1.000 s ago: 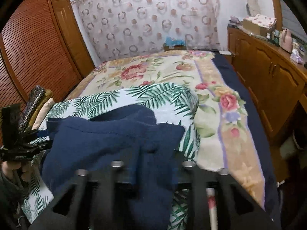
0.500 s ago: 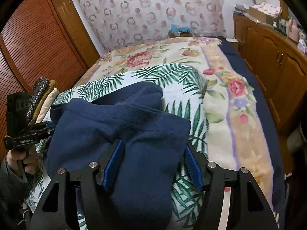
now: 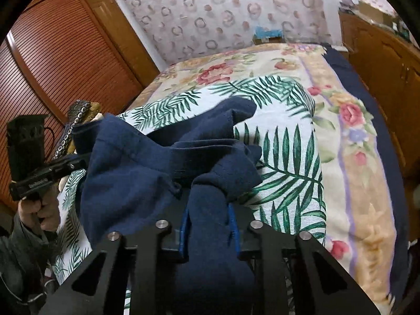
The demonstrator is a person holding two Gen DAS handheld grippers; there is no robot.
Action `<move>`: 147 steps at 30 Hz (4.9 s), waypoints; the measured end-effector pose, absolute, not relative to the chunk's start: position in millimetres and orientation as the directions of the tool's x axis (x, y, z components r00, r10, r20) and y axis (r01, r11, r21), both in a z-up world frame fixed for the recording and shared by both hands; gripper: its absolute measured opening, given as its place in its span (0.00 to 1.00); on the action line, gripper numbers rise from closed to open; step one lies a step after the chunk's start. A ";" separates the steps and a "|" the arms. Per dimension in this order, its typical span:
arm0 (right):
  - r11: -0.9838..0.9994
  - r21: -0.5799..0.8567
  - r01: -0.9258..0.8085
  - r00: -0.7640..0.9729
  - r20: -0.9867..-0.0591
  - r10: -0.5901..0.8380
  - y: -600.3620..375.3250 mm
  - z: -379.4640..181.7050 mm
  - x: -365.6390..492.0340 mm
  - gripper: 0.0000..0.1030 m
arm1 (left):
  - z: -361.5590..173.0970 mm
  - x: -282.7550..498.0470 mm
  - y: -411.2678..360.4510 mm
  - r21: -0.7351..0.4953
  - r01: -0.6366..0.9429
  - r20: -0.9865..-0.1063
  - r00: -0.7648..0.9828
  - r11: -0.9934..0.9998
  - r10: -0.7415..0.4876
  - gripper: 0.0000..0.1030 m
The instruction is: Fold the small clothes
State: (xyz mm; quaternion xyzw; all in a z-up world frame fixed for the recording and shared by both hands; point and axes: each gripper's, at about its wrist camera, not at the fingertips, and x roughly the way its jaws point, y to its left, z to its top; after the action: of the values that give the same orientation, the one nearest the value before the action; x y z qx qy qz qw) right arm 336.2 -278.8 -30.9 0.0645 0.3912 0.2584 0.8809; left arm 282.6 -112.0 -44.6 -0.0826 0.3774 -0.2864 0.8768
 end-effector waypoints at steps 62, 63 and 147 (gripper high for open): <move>0.531 -0.126 -0.838 0.526 -0.445 0.725 208.9 48.7 491.8 0.61 | -14.2 136.2 228.6 -0.247 -0.196 -0.457 0.887 0.949 0.065 0.61; 0.523 -0.122 -0.844 0.520 -0.429 0.739 204.0 52.3 487.3 0.61 | -11.8 136.7 228.4 -0.237 -0.195 -0.447 0.892 0.952 0.071 0.75; 0.859 0.064 -0.507 0.804 -0.323 0.499 -129.0 8.7 90.4 0.83 | 19.7 78.5 -3.4 -0.036 0.084 -0.450 0.888 0.996 -0.091 0.93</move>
State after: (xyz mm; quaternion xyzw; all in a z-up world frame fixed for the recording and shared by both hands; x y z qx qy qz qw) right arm 90.4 -129.0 8.7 -0.0126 0.1668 0.2650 0.9496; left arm 78.5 -3.4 19.7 -0.0076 0.2320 -0.0449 0.9717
